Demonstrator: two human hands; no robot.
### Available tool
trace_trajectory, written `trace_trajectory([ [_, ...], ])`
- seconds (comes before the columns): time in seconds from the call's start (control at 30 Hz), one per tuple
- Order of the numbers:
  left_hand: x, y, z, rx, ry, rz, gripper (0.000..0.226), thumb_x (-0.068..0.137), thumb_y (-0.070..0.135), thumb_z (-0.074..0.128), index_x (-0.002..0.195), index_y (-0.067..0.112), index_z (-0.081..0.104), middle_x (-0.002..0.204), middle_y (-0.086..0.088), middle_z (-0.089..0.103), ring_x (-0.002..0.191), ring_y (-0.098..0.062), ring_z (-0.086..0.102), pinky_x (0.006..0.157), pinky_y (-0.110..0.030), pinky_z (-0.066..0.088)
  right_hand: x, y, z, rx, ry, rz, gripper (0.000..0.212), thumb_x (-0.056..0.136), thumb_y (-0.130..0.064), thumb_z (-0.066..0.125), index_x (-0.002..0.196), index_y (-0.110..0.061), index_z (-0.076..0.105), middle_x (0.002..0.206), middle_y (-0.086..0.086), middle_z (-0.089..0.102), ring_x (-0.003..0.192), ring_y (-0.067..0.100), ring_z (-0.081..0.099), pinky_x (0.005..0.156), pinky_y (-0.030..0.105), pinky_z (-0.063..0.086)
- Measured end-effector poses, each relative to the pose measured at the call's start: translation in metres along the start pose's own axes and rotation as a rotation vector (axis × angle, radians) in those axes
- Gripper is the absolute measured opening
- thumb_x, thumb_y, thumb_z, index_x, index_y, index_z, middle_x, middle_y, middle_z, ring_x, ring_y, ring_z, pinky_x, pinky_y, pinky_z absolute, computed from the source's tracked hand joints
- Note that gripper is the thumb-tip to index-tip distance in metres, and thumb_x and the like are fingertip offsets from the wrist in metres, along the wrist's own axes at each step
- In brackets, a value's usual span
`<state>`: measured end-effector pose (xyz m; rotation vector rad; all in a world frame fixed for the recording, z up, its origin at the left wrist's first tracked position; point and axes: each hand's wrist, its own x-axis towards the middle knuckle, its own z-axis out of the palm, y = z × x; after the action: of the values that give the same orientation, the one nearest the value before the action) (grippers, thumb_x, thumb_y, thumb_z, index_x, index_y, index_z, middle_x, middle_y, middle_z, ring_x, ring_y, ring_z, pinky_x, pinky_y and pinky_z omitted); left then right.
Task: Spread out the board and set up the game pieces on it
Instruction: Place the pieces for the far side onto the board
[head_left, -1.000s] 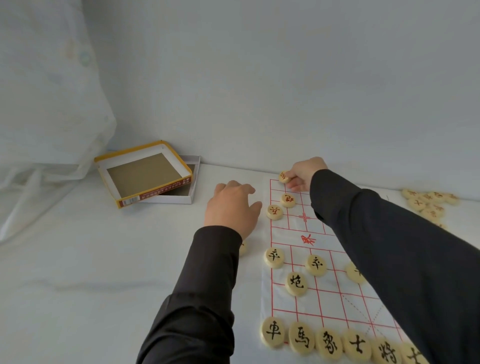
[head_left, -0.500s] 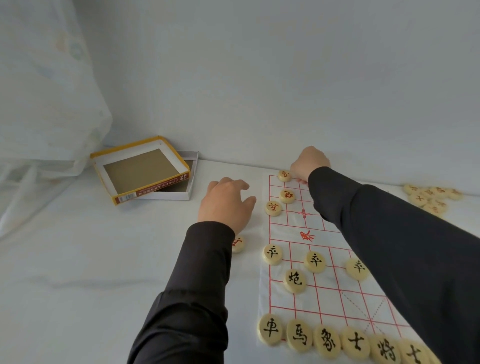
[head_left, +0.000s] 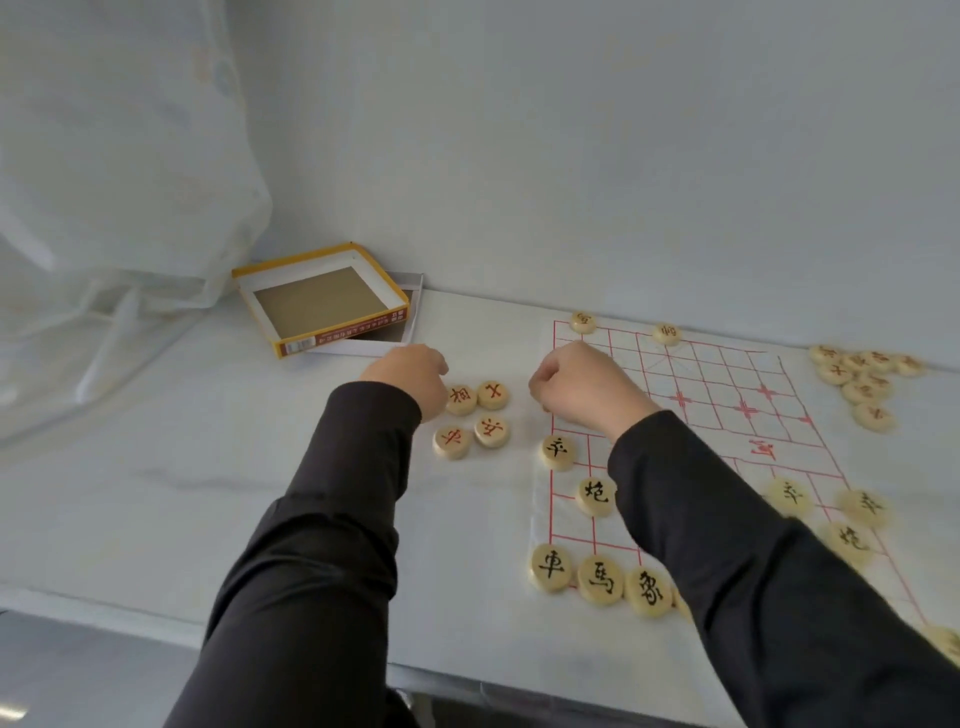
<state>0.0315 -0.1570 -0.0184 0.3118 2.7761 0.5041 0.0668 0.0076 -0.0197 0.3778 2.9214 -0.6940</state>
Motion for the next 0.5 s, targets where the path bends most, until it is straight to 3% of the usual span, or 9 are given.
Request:
trace_trajectory([
  [0.13, -0.014, -0.010, 0.000, 0.056, -0.124, 0.060, 0.056, 0.092, 0.014, 0.053, 0.144, 0.020, 0.032, 0.146, -0.007, 0.036, 0.131, -0.026, 0.038, 0.106, -0.034, 0.034, -0.023, -0.009, 0.002, -0.146, -0.025, -0.115, 0.037, 0.092, -0.008, 0.046, 0.128, -0.013, 0.052, 0.126, 0.008, 0.056, 0.114, 0.026, 0.053, 0.092, 0.033, 0.046],
  [0.27, -0.024, -0.014, 0.000, 0.116, -0.173, 0.149, 0.067, 0.085, 0.022, 0.066, 0.143, 0.017, 0.032, 0.145, -0.007, 0.034, 0.130, -0.026, 0.038, 0.105, -0.032, 0.031, -0.030, -0.011, 0.011, -0.166, -0.037, -0.304, 0.052, 0.092, -0.001, 0.043, 0.141, -0.015, 0.036, 0.144, 0.005, 0.040, 0.132, 0.025, 0.033, 0.105, 0.033, 0.032],
  [0.4, -0.025, -0.015, 0.004, 0.107, -0.189, 0.188, 0.077, 0.078, 0.022, 0.074, 0.142, 0.016, 0.033, 0.144, -0.006, 0.036, 0.130, -0.024, 0.039, 0.107, -0.031, 0.030, -0.031, -0.012, 0.024, -0.169, -0.099, -0.368, 0.051, 0.090, 0.002, 0.045, 0.138, -0.012, 0.039, 0.139, 0.007, 0.044, 0.128, 0.027, 0.039, 0.105, 0.036, 0.034],
  [0.5, -0.019, -0.014, 0.009, 0.131, -0.180, 0.179, 0.095, 0.072, 0.031, 0.078, 0.147, 0.018, 0.021, 0.150, -0.004, 0.028, 0.134, -0.023, 0.034, 0.109, -0.031, 0.029, -0.031, -0.012, 0.026, -0.164, -0.085, -0.371, 0.052, 0.089, 0.002, 0.046, 0.139, -0.013, 0.039, 0.138, 0.009, 0.046, 0.126, 0.026, 0.041, 0.104, 0.036, 0.036],
])
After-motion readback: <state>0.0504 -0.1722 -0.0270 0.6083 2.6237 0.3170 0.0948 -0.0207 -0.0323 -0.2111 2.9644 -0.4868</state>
